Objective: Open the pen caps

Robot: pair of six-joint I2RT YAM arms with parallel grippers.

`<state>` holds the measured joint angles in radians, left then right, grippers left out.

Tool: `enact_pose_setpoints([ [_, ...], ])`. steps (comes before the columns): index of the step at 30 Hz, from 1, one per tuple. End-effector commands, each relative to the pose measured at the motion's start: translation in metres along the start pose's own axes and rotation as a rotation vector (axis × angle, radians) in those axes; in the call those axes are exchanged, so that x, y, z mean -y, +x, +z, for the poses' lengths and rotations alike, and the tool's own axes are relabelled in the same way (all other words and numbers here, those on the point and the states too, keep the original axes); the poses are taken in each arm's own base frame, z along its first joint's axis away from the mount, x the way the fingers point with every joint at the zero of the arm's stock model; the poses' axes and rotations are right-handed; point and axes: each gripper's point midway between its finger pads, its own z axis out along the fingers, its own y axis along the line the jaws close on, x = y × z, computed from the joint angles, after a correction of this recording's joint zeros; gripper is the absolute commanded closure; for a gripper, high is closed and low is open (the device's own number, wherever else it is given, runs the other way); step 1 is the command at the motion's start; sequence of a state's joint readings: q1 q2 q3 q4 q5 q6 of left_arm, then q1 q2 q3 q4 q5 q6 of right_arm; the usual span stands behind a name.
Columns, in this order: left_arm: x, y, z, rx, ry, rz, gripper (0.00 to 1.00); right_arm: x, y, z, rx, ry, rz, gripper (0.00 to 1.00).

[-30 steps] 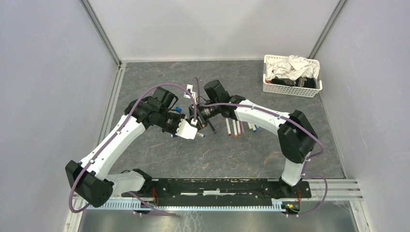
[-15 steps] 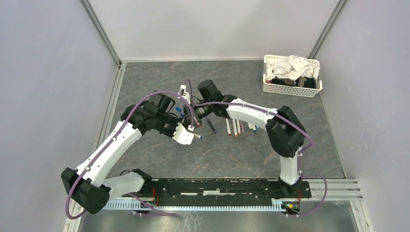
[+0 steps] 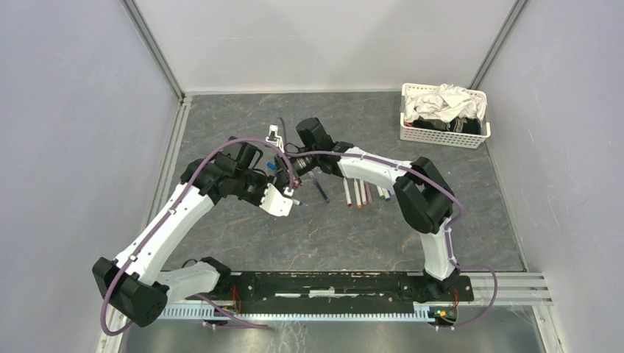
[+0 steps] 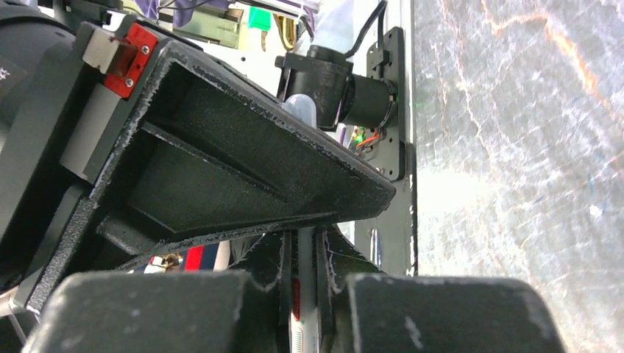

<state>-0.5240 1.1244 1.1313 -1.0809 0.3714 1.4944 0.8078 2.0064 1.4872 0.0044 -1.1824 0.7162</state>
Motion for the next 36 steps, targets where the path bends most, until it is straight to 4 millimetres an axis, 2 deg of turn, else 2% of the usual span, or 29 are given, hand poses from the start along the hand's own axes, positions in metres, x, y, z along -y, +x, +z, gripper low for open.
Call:
enact_pose_setpoints([
  [1,-0.022,-0.045,0.000,0.194,-0.052,0.142,0.98,0.024,-0.062,0.014,0.135,0.112,-0.131,1.00],
  [3,-0.026,-0.023,0.003,0.083,-0.032,0.165,0.98,0.054,-0.047,0.010,0.069,0.203,-0.088,1.00],
  [4,-0.029,0.001,0.000,-0.018,-0.031,0.150,0.98,0.073,-0.015,-0.002,-0.012,0.276,-0.027,1.00],
  [5,-0.035,0.039,-0.015,-0.104,-0.054,0.101,0.98,0.076,0.024,-0.021,-0.091,0.363,-0.049,1.00],
  [6,-0.036,0.086,-0.042,-0.162,-0.087,0.040,0.98,0.085,0.101,-0.040,-0.168,0.429,-0.001,1.00],
  [7,-0.030,0.138,-0.073,-0.215,-0.116,-0.013,0.98,0.076,0.167,-0.059,-0.117,0.430,0.037,1.00],
  [8,-0.015,0.168,-0.088,-0.228,-0.077,-0.041,0.98,0.068,0.176,-0.074,0.068,0.411,0.065,1.00],
  [9,-0.004,0.165,-0.087,-0.178,-0.003,-0.054,0.98,0.062,0.181,-0.078,0.147,0.355,0.087,1.00],
  [10,-0.003,0.140,-0.078,-0.113,0.025,-0.058,0.98,0.053,0.175,-0.074,0.117,0.327,0.063,1.00],
  [11,-0.021,0.124,-0.067,-0.132,-0.021,0.021,0.98,0.052,0.176,-0.072,0.033,0.362,0.037,1.00],
  [12,-0.029,0.105,-0.053,-0.156,-0.060,0.069,0.98,0.049,0.169,-0.069,-0.005,0.375,0.013,1.00],
  [14,-0.023,0.075,-0.039,-0.145,-0.062,0.168,0.98,0.040,0.157,-0.067,0.027,0.348,-0.002,1.00],
  [15,-0.021,0.064,-0.036,-0.129,-0.056,0.156,0.98,0.037,0.152,-0.068,0.036,0.337,-0.011,1.00],
  [18,-0.019,0.036,-0.035,-0.058,-0.035,0.088,0.98,0.029,0.131,-0.064,0.043,0.311,-0.060,1.00],
  [22,-0.017,0.014,-0.031,0.021,-0.044,0.046,0.97,0.023,0.106,-0.059,0.062,0.289,-0.106,1.00],
  [23,-0.016,0.007,-0.030,0.046,-0.044,0.029,0.86,0.019,0.096,-0.057,0.077,0.274,-0.120,1.00],
  [25,-0.009,-0.008,-0.027,0.106,-0.030,-0.002,0.45,0.011,0.079,-0.053,0.099,0.252,-0.142,1.00],
  [26,-0.008,-0.015,-0.025,0.137,-0.029,-0.019,0.32,0.009,0.074,-0.050,0.098,0.244,-0.150,1.00],
  [27,-0.006,-0.023,-0.022,0.166,-0.023,-0.035,0.26,0.005,0.067,-0.047,0.097,0.235,-0.166,1.00],
  [31,0.001,-0.047,-0.013,0.248,0.014,-0.073,0.17,0.000,0.044,-0.037,0.088,0.220,-0.192,1.00],
  [34,0.002,-0.052,-0.006,0.252,0.029,-0.085,0.19,-0.003,0.032,-0.029,0.074,0.212,-0.206,1.00],
  [36,0.002,-0.050,-0.001,0.236,0.028,-0.076,0.24,-0.005,0.025,-0.025,0.068,0.205,-0.213,1.00],
])
